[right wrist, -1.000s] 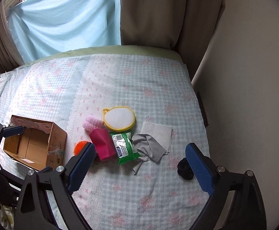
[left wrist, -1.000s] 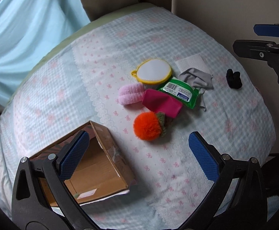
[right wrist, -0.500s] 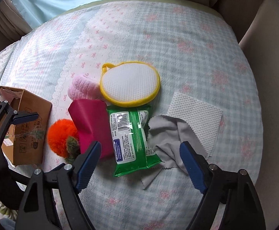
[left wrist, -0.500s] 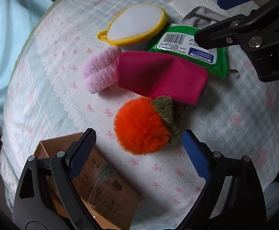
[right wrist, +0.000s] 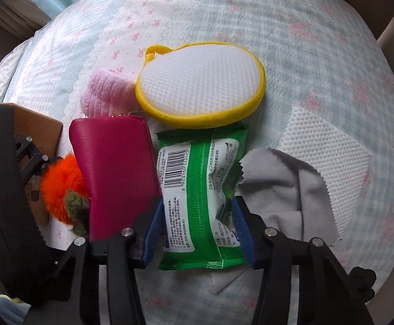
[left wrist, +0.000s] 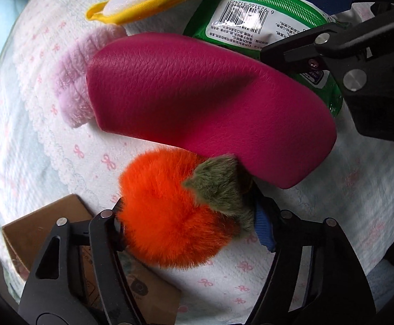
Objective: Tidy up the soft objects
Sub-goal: 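Lower the left tool onto the orange pompom while the right tool reaches the green wipe pack, then close the left tool on the pompom while the right tool grips the wipe pack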
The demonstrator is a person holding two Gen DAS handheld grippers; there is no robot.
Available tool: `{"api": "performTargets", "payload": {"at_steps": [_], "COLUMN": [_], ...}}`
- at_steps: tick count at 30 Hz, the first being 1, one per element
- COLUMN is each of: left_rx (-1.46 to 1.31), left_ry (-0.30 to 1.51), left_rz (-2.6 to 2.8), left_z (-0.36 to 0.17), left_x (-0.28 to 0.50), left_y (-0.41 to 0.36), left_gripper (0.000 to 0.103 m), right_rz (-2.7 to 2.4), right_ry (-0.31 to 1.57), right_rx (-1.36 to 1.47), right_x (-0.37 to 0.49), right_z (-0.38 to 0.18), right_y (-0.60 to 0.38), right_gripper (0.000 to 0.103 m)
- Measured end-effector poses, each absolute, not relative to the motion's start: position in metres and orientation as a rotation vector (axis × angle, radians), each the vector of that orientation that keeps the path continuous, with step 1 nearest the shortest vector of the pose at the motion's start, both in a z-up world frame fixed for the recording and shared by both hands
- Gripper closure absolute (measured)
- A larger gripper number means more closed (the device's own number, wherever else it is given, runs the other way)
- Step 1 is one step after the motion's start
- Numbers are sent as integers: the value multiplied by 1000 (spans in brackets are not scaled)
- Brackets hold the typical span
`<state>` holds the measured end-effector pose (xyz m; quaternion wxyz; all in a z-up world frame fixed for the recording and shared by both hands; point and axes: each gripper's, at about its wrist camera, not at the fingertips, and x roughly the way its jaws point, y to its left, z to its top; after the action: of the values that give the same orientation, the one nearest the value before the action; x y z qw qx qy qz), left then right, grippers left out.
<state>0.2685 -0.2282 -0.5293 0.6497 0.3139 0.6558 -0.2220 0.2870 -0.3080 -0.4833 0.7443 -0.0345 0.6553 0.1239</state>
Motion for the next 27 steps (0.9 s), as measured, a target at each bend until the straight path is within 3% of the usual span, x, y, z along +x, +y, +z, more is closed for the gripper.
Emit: {"api": "performTargets", "payload": {"at_steps": [1, 3, 6, 14, 27], "left_rx": [703, 679, 674, 637, 541], "left_ry": [1493, 1495, 1480, 1461, 1417], "left_rz": [-506, -516, -520, -507, -468], "left_z": [-529, -528, -526, -519, -485], "left_x": [269, 268, 265, 259, 258], "left_y": [-228, -229, -231, -218, -191], "left_gripper": [41, 55, 65, 68, 68], "right_rz": [270, 267, 255, 217, 178], "right_ry": [1433, 1423, 1398, 1334, 1313], "right_rx": [-86, -105, -136, -148, -119], "right_x": [287, 286, 285, 280, 259], "right_z": [-484, -483, -481, -476, -457], "right_y": [-307, -303, -300, -301, -307], "right_gripper": [62, 66, 70, 76, 77]}}
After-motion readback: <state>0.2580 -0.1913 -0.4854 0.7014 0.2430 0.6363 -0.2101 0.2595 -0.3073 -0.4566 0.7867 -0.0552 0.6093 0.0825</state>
